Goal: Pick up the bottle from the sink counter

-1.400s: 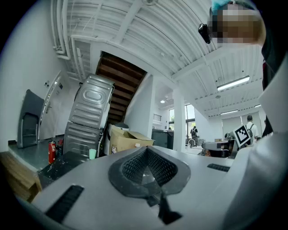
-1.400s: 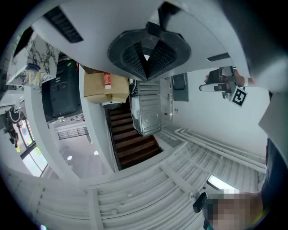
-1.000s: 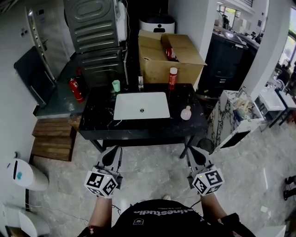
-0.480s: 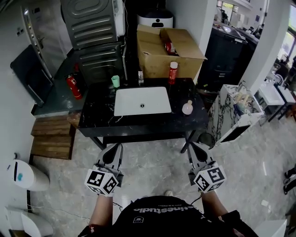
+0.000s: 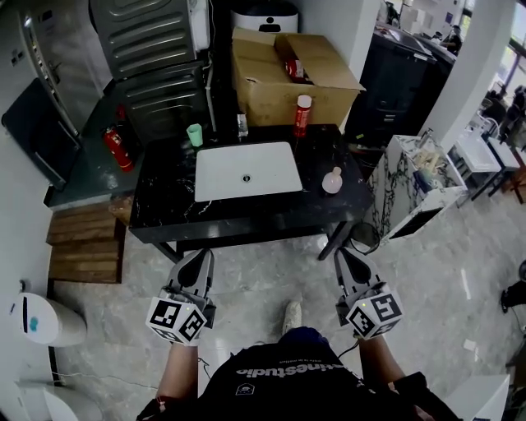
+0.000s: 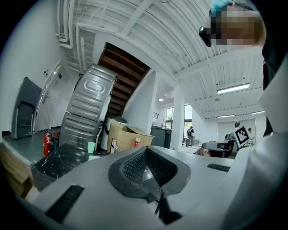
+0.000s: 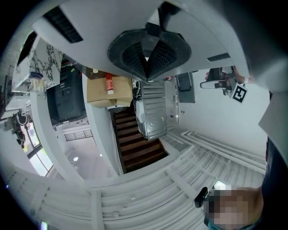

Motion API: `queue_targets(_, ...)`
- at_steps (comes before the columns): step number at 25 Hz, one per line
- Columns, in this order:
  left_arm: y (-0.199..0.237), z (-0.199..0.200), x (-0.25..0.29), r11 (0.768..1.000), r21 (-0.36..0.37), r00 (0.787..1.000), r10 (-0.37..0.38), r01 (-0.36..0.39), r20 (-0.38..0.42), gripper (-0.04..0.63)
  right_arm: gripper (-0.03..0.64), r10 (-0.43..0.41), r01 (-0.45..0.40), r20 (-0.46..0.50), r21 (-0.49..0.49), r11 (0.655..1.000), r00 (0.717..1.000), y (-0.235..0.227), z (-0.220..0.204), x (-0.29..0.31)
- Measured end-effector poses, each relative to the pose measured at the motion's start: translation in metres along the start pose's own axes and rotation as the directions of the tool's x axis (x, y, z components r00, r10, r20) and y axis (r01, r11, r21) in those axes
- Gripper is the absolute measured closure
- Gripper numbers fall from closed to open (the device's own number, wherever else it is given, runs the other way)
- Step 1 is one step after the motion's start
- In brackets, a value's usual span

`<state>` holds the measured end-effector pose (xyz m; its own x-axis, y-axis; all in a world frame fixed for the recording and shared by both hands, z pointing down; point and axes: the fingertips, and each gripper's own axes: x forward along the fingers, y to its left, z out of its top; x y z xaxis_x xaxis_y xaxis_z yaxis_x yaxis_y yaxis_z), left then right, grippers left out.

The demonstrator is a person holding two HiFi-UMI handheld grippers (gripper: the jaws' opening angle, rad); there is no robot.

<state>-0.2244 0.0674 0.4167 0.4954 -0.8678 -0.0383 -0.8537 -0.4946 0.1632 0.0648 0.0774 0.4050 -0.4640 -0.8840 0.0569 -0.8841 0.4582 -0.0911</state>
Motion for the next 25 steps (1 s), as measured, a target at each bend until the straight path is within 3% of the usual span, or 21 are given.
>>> queue_targets(6, 0.020, -0.009, 0.070, 1.000, 0.012, 1.000, 0.002, -0.002, -0.014, 0.583, 0.578, 0.010, -0.010, -0.010, 0.021, 1.000, 1.000, -0.049, -0.010, 0.059)
queue_targets(13, 0.044, 0.010, 0.182, 0.998, 0.051, 0.999, 0.044, -0.044, 0.003, 0.583, 0.578, 0.114, -0.114, 0.000, -0.038, 0.993, 0.994, -0.110, 0.009, 0.165)
queue_targets(19, 0.048, 0.017, 0.254, 0.995, 0.075, 0.998, 0.069, -0.069, 0.001, 0.583, 0.578, 0.172, -0.172, -0.002, -0.029, 0.985, 0.985, -0.158, 0.020, 0.223)
queue_targets(25, 0.058, 0.009, 0.294, 0.997, 0.077, 0.999, 0.023, -0.020, -0.036, 0.583, 0.578, 0.170, -0.170, 0.000, -0.016, 0.985, 0.985, -0.172, 0.023, 0.252)
